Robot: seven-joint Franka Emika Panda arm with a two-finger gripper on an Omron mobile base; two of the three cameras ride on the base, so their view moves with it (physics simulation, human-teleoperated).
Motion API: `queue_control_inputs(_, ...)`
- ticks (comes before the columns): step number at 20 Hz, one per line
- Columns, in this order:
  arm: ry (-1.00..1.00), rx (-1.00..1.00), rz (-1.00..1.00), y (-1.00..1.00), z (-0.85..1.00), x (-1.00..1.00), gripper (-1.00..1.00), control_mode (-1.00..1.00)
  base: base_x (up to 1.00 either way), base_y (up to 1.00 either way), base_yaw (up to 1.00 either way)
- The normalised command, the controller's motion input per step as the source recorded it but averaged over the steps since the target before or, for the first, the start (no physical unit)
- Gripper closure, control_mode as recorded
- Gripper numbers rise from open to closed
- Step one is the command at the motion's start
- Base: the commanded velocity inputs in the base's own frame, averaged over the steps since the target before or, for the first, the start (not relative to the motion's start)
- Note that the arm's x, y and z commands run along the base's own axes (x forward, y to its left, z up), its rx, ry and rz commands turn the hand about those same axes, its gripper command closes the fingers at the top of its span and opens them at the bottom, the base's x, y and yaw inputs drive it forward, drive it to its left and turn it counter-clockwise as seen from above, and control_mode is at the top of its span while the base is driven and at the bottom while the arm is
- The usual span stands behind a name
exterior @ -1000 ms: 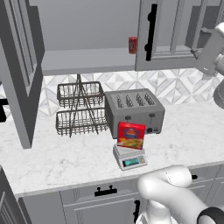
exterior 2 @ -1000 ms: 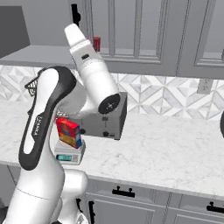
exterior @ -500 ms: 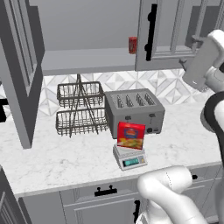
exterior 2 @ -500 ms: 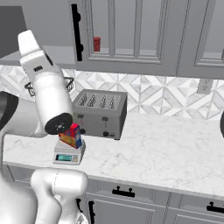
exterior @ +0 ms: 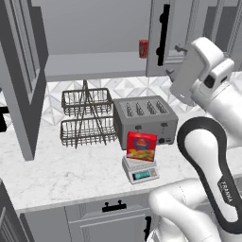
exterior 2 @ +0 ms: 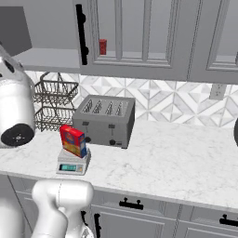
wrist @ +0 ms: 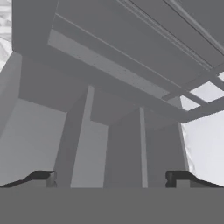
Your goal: Pick the boxed food and place it on the digital scale for weighing, and close the cabinet.
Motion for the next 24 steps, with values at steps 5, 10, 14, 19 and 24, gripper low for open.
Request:
queue_control_inputs(5,-0.01,0.0,0.0,0.81,0.0,-0.3,-1.0,-1.0,0.0,0.0,0.0)
queue_control_inputs(10,0.0,0.0,0.01,0.73,-0.02,-0.37,-1.0,-1.0,0.0,0.0,0.0)
queue_control_inputs(14,0.08,0.02,0.11,0.39,-0.01,-0.62,-1.0,-1.0,0.0,0.0,0.0)
queue_control_inputs(19,0.13,0.1,0.18,0.2,0.0,-0.88,-1.0,-1.0,0.0,0.0,0.0)
queue_control_inputs(24,0.04,0.05,0.12,0.35,-0.15,-0.69,-1.0,-1.0,0.0,0.0,0.0)
